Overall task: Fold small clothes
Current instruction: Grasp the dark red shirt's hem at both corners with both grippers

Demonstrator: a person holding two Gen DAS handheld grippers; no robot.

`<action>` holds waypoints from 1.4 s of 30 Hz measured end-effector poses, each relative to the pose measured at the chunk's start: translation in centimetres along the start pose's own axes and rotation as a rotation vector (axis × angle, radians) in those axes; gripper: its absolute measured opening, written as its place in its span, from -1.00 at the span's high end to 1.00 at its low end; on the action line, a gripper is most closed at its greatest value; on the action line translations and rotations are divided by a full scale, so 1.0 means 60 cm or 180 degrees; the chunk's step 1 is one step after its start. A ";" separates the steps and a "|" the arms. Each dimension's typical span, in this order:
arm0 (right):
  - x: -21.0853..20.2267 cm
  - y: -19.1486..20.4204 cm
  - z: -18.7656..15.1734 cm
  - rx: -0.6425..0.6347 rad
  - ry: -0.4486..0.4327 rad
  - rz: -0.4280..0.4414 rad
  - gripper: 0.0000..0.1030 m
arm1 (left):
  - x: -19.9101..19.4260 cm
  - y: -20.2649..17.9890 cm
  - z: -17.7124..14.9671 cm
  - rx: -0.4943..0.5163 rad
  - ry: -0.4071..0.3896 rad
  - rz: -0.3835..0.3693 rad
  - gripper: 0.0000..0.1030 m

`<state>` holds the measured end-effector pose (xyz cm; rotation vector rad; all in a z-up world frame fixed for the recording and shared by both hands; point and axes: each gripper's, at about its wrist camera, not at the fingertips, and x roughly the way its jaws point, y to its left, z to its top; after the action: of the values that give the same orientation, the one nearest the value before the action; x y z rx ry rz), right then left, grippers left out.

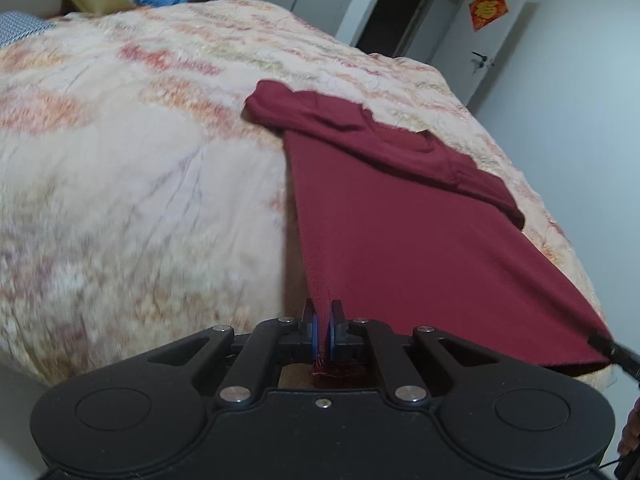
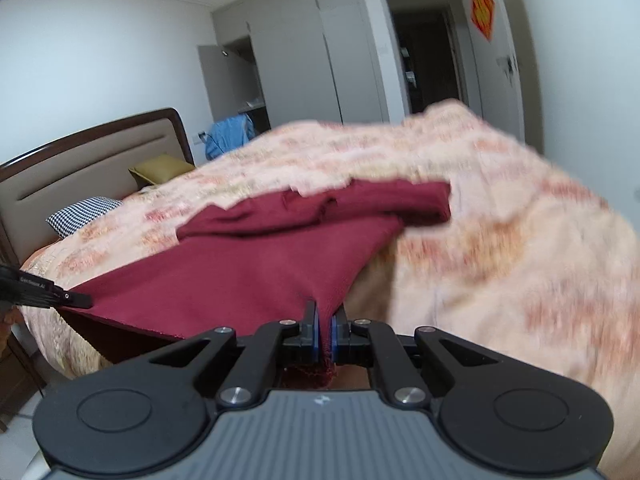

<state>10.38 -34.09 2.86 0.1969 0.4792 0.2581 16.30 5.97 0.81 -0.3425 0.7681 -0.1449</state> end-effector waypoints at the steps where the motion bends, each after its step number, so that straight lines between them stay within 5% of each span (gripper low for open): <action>1: 0.006 -0.002 -0.012 0.0013 0.0048 -0.0003 0.88 | 0.005 0.003 -0.005 -0.0024 -0.0001 -0.0002 0.90; 6: 0.030 0.004 -0.048 -0.0253 0.0199 -0.0114 0.86 | 0.010 0.005 -0.024 -0.0013 -0.0034 0.0064 0.67; 8: 0.033 0.005 -0.054 -0.0378 0.0212 -0.0161 0.84 | 0.010 0.005 -0.027 0.0034 -0.0048 0.0143 0.42; 9: 0.034 0.005 -0.056 -0.0431 0.0236 -0.0177 0.78 | 0.011 0.006 -0.029 0.0051 -0.0027 0.0151 0.10; 10: 0.035 0.006 -0.058 -0.0475 0.0260 -0.0185 0.66 | 0.010 0.007 -0.030 0.0057 -0.0004 0.0129 -0.20; 11: 0.034 0.006 -0.060 -0.0529 0.0272 -0.0205 0.57 | 0.007 0.009 -0.031 0.0059 -0.0017 0.0112 -0.29; 13: 0.034 0.009 -0.064 -0.0706 0.0278 -0.0264 0.07 | 0.000 0.010 -0.033 0.0099 -0.0098 0.0172 -0.47; 16: 0.025 0.019 -0.073 -0.1059 0.0167 -0.0323 -0.20 | -0.013 0.004 -0.035 0.0251 -0.0311 0.0341 -0.82; 18: 0.018 0.029 -0.079 -0.1288 0.0089 -0.0249 -0.38 | -0.021 -0.008 -0.038 0.0411 -0.0495 0.0482 -0.99; 22: 0.017 0.075 -0.102 -0.1887 0.0018 -0.0027 -0.49 | -0.027 -0.042 -0.046 0.0802 -0.0710 0.0514 -0.99; 26: 0.040 0.127 -0.135 -0.2402 0.0035 0.0154 -0.47 | -0.013 -0.078 -0.055 0.1096 -0.0699 0.0453 -0.99; 35: 0.105 0.189 -0.199 -0.3347 0.0137 0.0182 0.16 | 0.017 -0.126 -0.077 0.1500 -0.0572 0.0161 -0.99; 37: 0.110 0.191 -0.203 -0.3369 0.0134 0.0154 0.65 | 0.016 -0.133 -0.087 0.1649 -0.0589 0.0068 -0.99; 42: 0.103 0.170 -0.152 -0.2695 0.0232 0.0434 0.79 | 0.014 -0.152 -0.119 0.2090 -0.0572 -0.0226 -0.99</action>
<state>9.28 -21.49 -5.22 -0.6095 0.3939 0.5794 11.86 -4.58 -1.27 0.2396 0.4942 -0.4145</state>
